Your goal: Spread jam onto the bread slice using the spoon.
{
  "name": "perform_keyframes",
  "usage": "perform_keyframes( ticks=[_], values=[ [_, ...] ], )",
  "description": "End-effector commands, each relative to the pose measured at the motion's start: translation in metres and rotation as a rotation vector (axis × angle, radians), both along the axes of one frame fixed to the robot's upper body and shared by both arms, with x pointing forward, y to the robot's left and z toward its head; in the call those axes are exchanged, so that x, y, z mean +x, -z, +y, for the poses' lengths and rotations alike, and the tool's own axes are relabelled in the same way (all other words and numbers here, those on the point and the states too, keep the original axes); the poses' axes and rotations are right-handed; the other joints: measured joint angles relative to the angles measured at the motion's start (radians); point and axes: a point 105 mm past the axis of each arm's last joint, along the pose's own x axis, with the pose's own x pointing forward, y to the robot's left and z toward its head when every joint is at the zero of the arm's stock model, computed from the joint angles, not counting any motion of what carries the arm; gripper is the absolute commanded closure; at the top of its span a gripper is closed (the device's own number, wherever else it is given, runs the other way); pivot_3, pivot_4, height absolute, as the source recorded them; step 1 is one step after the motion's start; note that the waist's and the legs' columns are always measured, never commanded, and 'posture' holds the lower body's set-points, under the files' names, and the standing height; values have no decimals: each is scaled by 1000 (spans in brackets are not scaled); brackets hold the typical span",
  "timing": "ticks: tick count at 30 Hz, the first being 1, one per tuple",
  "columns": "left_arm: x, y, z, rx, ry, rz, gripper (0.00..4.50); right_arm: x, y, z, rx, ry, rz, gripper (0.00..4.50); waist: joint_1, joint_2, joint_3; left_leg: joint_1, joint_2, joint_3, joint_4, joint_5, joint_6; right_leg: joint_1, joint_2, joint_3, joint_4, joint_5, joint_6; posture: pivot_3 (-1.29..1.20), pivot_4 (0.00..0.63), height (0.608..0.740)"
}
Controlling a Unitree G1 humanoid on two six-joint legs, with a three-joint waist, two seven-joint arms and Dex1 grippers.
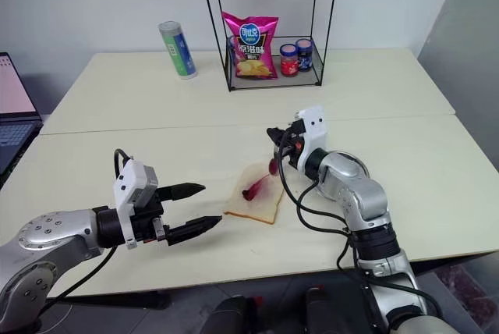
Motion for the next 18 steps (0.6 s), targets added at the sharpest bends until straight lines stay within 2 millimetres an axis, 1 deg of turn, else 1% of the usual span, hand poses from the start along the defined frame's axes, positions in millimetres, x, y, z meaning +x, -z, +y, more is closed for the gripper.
perform_keyframes(
  ticks=[1, 3, 5, 7, 10, 14, 18],
  values=[
    [0, -6, -1, 8, 13, -36, 0, -6, -32, 2, 186, -38, 48, 4456, 0, 0, 0, 0, 0, 0, 0, 0, 0, 0, 0, 0, 0, 0, 0, 0, 150, 740],
    [1, -6, 0, 8, 11, -37, 0, -6, -30, 4, 255, -49, 120, 4456, -1, 0, 0, 0, 0, 0, 0, 0, 0, 0, 0, 0, 0, 0, 0, 0, 150, 740],
    [0, -6, 0, 8, 9, -38, 0, -10, -23, 11, 333, -75, 227, 4456, -1, 0, 0, 0, 0, 0, 0, 0, 0, 0, 0, 0, 0, 0, 0, 0, 150, 740],
    [-1, -6, -1, 8, 7, -39, 0, -13, -9, 17, 343, -80, 294, 4456, -1, 0, 0, 0, 0, 0, 0, 0, 0, 0, 0, 0, 0, 0, -1, 0, 150, 740],
    [-3, -6, -1, 7, 4, -35, 0, -13, 10, 20, 356, -53, 374, 4456, -3, 0, 0, 0, 0, 0, 0, 0, 0, 0, 0, 0, -1, 0, 0, 0, 150, 740],
    [-3, -5, -2, 8, 4, -33, 0, -10, 23, 23, 350, -31, 411, 4456, -2, 0, 0, 0, 0, 0, 0, 0, 0, 0, 0, 0, -1, 0, -1, 0, 150, 740],
    [-2, -6, -3, 9, 3, -39, 0, -6, 33, 20, 342, 1, 432, 4456, -3, 0, 0, 0, 0, 1, 0, 0, 0, 0, 0, 0, -1, 0, 0, 0, 150, 740]
  ],
)
